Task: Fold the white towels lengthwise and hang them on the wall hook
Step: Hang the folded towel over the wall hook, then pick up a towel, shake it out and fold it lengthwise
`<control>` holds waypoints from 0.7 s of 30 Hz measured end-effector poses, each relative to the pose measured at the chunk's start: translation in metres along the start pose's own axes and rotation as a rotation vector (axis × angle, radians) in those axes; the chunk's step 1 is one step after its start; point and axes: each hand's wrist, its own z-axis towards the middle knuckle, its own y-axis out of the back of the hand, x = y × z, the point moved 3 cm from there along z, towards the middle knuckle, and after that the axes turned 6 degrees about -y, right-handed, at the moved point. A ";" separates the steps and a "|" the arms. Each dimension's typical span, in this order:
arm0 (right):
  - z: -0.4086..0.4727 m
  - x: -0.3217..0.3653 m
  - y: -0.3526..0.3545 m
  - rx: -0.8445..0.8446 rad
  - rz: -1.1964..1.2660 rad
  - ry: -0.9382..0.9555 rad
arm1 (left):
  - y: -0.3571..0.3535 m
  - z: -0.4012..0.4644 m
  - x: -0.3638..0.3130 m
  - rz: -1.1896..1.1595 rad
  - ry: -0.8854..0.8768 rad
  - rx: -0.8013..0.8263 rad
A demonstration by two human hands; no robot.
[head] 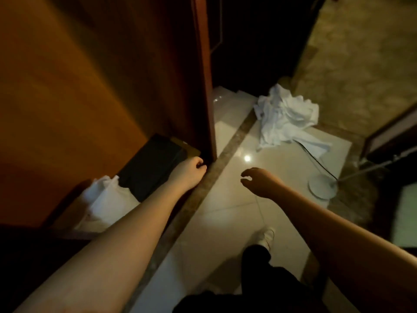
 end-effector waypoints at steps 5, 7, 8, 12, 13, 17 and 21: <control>0.021 -0.104 -0.024 0.021 0.122 -0.189 | -0.092 0.070 -0.043 0.054 0.004 0.120; 0.035 -0.138 -0.029 0.033 0.172 -0.253 | -0.127 0.099 -0.059 0.071 0.012 0.170; 0.044 -0.154 -0.031 0.046 0.192 -0.282 | -0.143 0.113 -0.065 0.077 0.018 0.191; 0.086 -0.213 -0.027 0.092 0.241 -0.364 | -0.199 0.174 -0.084 0.084 0.040 0.286; 0.098 -0.226 -0.025 0.102 0.244 -0.374 | -0.210 0.191 -0.086 0.085 0.047 0.312; 0.152 -0.271 -0.014 0.154 0.217 -0.395 | -0.243 0.262 -0.092 0.117 0.056 0.340; 0.212 -0.307 -0.005 0.194 0.182 -0.422 | -0.269 0.336 -0.095 0.147 0.030 0.351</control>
